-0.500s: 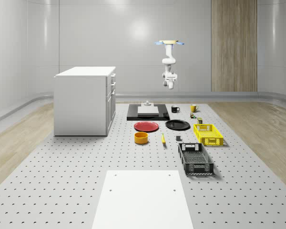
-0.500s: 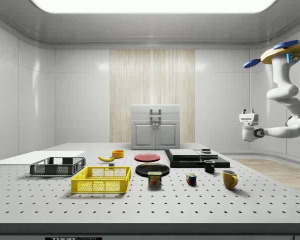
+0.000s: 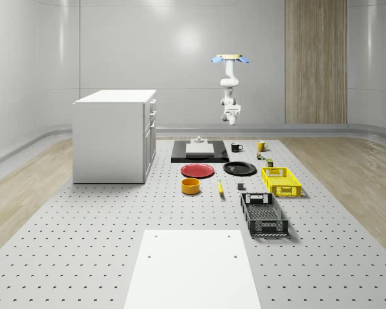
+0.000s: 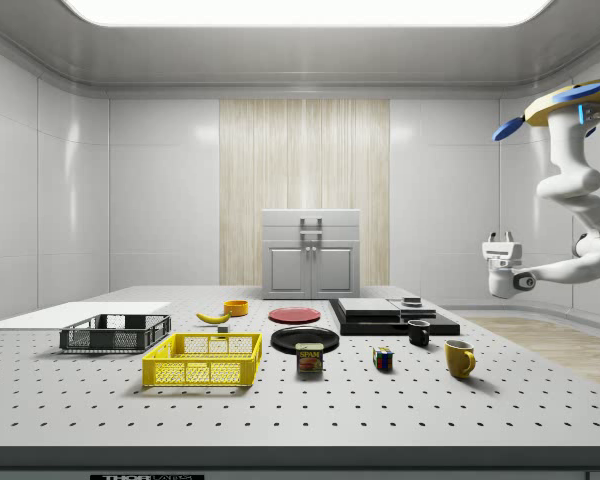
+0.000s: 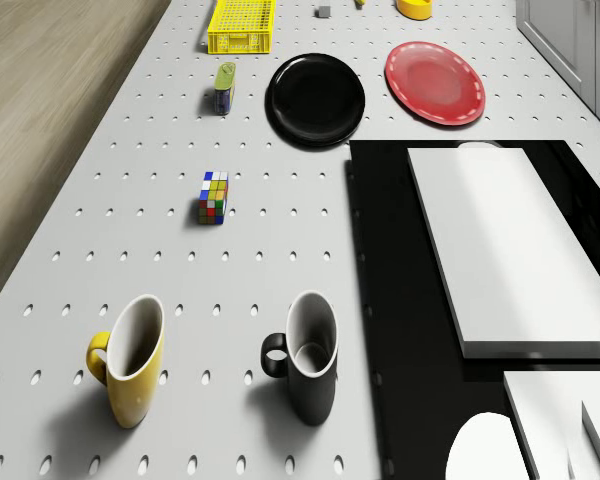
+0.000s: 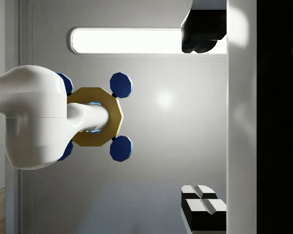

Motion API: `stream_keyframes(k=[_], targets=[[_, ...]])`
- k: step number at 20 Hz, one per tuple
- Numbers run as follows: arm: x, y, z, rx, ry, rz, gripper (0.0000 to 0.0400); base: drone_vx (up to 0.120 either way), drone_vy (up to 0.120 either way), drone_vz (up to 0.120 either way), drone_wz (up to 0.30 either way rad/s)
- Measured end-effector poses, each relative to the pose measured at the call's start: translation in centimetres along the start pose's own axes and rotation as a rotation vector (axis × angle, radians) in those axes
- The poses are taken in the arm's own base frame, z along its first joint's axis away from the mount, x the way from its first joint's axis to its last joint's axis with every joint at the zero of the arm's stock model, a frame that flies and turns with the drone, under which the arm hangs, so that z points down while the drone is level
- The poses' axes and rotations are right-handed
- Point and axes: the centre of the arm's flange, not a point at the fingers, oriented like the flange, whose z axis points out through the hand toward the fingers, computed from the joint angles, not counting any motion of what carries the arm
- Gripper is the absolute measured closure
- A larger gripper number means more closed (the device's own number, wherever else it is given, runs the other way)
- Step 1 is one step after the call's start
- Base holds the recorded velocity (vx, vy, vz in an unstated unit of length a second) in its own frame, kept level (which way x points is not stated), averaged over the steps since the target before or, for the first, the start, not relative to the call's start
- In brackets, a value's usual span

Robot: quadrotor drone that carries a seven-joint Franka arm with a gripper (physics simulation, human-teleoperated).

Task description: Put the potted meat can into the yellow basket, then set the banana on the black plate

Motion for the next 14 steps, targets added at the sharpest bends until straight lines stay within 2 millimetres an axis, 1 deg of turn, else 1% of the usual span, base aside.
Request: stream_keyframes(k=[5, 12, 14], targets=[[0.1, -0.1, -1.7, 0.003, 0.003, 0.0, 0.0, 0.0, 0.12, 0.0, 0.0], [0.1, -0.1, -2.5, 0.006, 0.007, 0.0, 0.0, 0.0, 0.12, 0.0, 0.0], [0.1, -0.1, -2.6, 0.008, 0.008, 0.0, 0.0, 0.12, 0.12, 0.0, 0.0]])
